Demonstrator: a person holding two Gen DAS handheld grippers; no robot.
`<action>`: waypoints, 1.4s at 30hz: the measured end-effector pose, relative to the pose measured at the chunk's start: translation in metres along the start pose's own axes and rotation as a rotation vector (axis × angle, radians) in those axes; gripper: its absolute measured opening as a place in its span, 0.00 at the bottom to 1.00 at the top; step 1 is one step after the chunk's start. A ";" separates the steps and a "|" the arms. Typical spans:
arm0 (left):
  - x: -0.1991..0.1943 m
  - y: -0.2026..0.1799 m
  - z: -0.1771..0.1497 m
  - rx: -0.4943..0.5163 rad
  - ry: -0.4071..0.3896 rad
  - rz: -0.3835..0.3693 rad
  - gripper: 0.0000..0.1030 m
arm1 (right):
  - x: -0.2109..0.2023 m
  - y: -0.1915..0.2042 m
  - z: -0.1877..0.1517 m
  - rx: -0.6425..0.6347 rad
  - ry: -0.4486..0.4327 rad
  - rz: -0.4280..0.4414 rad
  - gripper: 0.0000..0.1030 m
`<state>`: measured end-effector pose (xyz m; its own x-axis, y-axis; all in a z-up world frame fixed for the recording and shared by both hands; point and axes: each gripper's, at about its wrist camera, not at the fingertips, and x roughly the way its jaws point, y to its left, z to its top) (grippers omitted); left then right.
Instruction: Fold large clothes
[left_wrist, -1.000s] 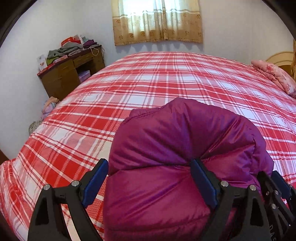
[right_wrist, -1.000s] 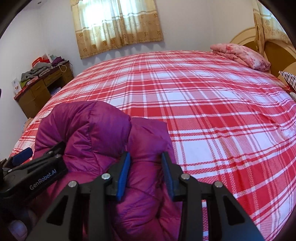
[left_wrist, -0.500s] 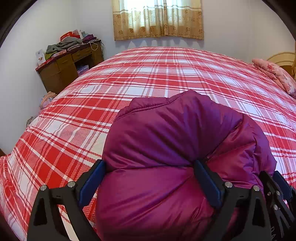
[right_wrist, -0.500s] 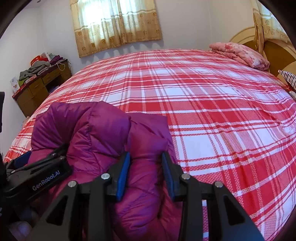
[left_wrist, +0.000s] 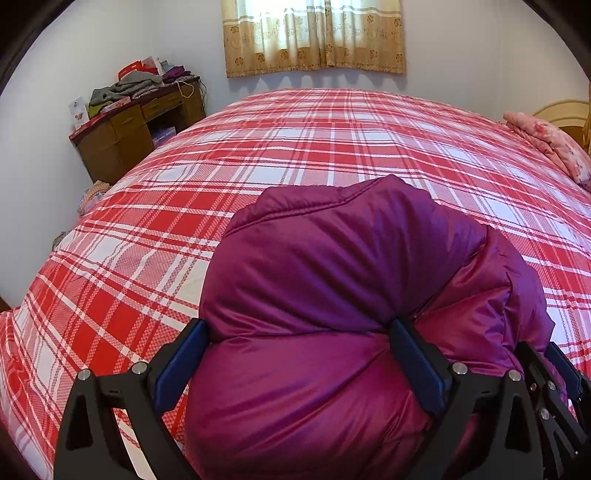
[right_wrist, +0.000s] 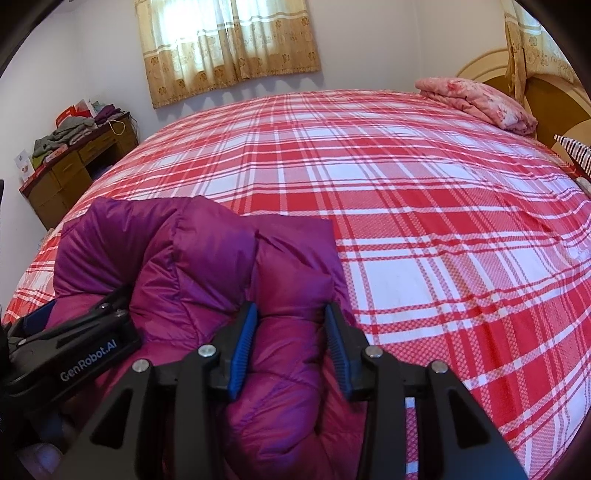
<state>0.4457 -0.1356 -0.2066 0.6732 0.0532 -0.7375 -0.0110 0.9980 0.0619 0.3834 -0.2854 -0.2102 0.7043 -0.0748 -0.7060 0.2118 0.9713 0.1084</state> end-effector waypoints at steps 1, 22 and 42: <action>0.000 0.000 0.000 0.000 0.002 -0.001 0.97 | 0.000 0.000 0.000 -0.001 0.001 -0.002 0.40; 0.008 -0.006 -0.002 0.031 0.026 0.020 0.99 | 0.008 0.001 -0.001 -0.003 0.032 -0.010 0.43; 0.013 -0.011 -0.001 0.051 0.044 0.034 0.99 | 0.014 0.002 -0.001 -0.013 0.045 -0.028 0.44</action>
<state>0.4534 -0.1458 -0.2172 0.6401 0.0892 -0.7631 0.0053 0.9927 0.1205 0.3932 -0.2841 -0.2202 0.6669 -0.0920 -0.7395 0.2216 0.9719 0.0790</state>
